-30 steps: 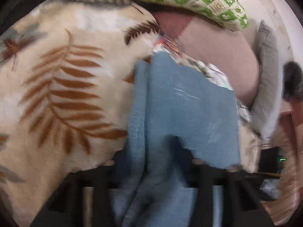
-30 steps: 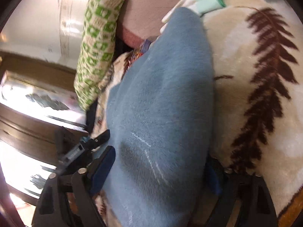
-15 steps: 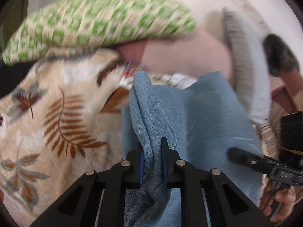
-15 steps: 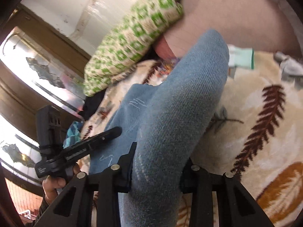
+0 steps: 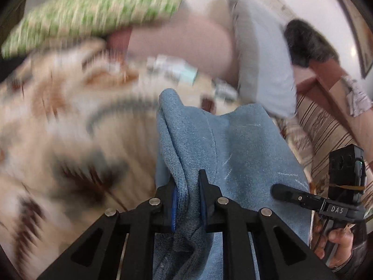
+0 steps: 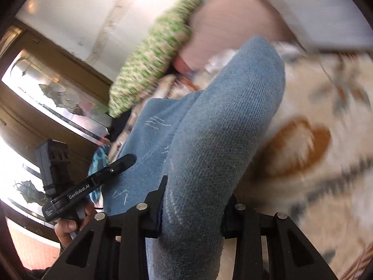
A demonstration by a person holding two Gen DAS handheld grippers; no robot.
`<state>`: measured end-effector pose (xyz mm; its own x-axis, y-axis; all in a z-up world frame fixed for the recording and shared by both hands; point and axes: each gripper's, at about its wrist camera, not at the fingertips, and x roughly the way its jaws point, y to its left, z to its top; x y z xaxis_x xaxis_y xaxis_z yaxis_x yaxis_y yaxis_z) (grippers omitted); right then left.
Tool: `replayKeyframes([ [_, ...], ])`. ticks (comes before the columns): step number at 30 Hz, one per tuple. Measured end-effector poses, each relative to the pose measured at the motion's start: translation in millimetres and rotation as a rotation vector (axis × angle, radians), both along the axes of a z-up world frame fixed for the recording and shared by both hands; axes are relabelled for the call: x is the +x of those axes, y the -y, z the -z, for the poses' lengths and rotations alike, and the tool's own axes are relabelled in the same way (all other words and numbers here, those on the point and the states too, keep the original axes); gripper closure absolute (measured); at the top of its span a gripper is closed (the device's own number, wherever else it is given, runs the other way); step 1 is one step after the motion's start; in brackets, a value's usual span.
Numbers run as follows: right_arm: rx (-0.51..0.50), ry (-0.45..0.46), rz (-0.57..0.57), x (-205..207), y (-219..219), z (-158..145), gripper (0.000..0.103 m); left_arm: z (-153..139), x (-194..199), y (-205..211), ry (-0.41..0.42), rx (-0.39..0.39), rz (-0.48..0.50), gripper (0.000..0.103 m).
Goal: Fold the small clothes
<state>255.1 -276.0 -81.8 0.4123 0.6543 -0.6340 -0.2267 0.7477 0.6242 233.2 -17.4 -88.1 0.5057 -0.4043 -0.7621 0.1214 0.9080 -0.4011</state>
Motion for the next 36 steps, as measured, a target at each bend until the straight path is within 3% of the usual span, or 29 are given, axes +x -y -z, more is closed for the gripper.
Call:
replayKeyframes([
  [2,-0.017,-0.026,0.016,-4.1,11.9,36.4,0.064,40.9,-4.8,6.2,-0.078,0.039,-0.053,0.081],
  [3,-0.024,-0.066,0.030,-3.8,19.3,63.1,0.058,59.7,-8.4,6.0,-0.103,0.054,-0.085,0.076],
  [5,-0.103,-0.121,0.070,-5.0,29.6,90.7,0.037,58.3,-17.7,-3.5,-0.058,0.027,-0.119,0.043],
  [8,-0.094,-0.066,0.129,-20.8,45.5,74.1,0.032,32.6,-24.2,-16.2,-0.029,0.015,-0.130,0.039],
  [10,-0.120,-0.021,0.184,-31.4,55.4,47.0,0.032,3.8,-37.3,-21.2,0.051,0.039,-0.119,0.039],
  [12,-0.017,0.028,0.179,-45.5,59.0,20.9,0.032,-20.5,-56.6,-22.2,0.131,0.016,-0.076,0.037],
  [14,0.135,0.055,0.159,-62.7,58.6,6.8,0.028,-21.1,-66.7,-14.7,0.141,0.010,-0.042,0.030],
  [15,0.249,0.048,0.124,-71.2,54.3,8.3,0.020,-13.6,-71.0,-8.2,0.120,0.018,-0.027,0.030],
  [17,0.350,-0.018,0.078,-78.3,40.3,31.2,0.019,21.3,-69.7,8.1,0.024,0.087,-0.023,0.030],
  [18,0.341,-0.071,0.075,-78.4,35.2,49.1,0.019,42.1,-65.6,17.1,-0.050,0.146,-0.011,0.030],
  [19,0.269,-0.173,0.086,-74.4,27.9,78.7,0.019,64.7,-60.2,25.2,-0.140,0.213,0.004,0.030],
  [20,0.230,-0.271,0.100,-71.6,24.2,105.0,0.021,79.4,-60.6,30.2,-0.161,0.257,0.008,0.030],
  [22,0.255,-0.243,0.129,-74.3,26.8,93.1,0.022,67.0,-69.0,32.7,-0.082,0.283,0.007,0.030],
  [25,0.114,-0.109,0.096,-66.1,22.8,38.7,0.021,51.4,-70.2,29.8,-0.069,0.247,-0.002,0.030],
  [29,0.054,-0.035,0.106,-31.1,17.1,5.8,0.020,44.7,-68.0,24.4,-0.050,0.253,-0.035,0.030],
  [31,0.011,-0.047,0.099,-1.5,10.1,16.5,0.017,48.0,-66.6,22.2,-0.057,0.255,-0.045,0.030],
  [34,-0.082,-0.163,0.073,36.0,-2.3,72.0,0.015,49.3,-67.7,20.7,-0.060,0.260,-0.054,0.030],
  [36,-0.089,-0.112,0.089,32.7,-1.7,61.6,0.015,45.4,-69.3,18.3,-0.051,0.264,-0.061,0.030],
])
